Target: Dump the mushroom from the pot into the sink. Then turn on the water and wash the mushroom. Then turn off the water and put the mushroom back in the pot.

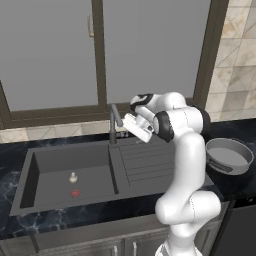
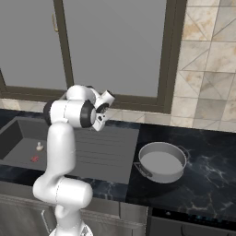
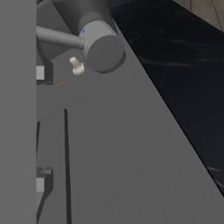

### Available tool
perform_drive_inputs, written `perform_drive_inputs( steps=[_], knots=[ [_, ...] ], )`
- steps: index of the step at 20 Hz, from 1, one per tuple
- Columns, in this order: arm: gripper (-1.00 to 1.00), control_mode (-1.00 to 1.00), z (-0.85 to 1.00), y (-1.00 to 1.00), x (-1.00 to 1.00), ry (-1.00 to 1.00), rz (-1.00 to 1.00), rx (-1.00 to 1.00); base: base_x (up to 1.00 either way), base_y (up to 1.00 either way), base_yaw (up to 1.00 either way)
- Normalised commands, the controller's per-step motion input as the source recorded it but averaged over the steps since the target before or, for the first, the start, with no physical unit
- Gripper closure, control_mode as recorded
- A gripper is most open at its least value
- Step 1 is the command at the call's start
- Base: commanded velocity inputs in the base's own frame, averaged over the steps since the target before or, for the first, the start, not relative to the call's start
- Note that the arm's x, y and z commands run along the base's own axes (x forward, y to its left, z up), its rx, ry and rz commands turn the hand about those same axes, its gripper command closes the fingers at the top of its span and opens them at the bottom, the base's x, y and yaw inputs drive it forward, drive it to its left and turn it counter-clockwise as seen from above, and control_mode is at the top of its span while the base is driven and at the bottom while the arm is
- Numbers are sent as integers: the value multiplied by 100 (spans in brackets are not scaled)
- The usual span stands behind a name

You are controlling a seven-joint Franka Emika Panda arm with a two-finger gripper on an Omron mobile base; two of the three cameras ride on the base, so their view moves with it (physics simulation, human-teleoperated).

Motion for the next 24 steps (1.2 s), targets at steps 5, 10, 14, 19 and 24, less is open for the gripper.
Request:
perform_drive_inputs(
  steps=[5,10,14,19,24],
  knots=[
    [-100,-100,0,33,0,0,5,0,0,0,0],
    [-100,-100,0,16,-12,0,4,0,0,0,0],
    [-100,-100,12,0,-61,-5,0,0,0,0,0],
    [-100,-100,30,0,-99,-21,0,0,0,0,0],
    [-100,-100,33,0,-100,-28,0,-4,0,0,0]
  ],
)
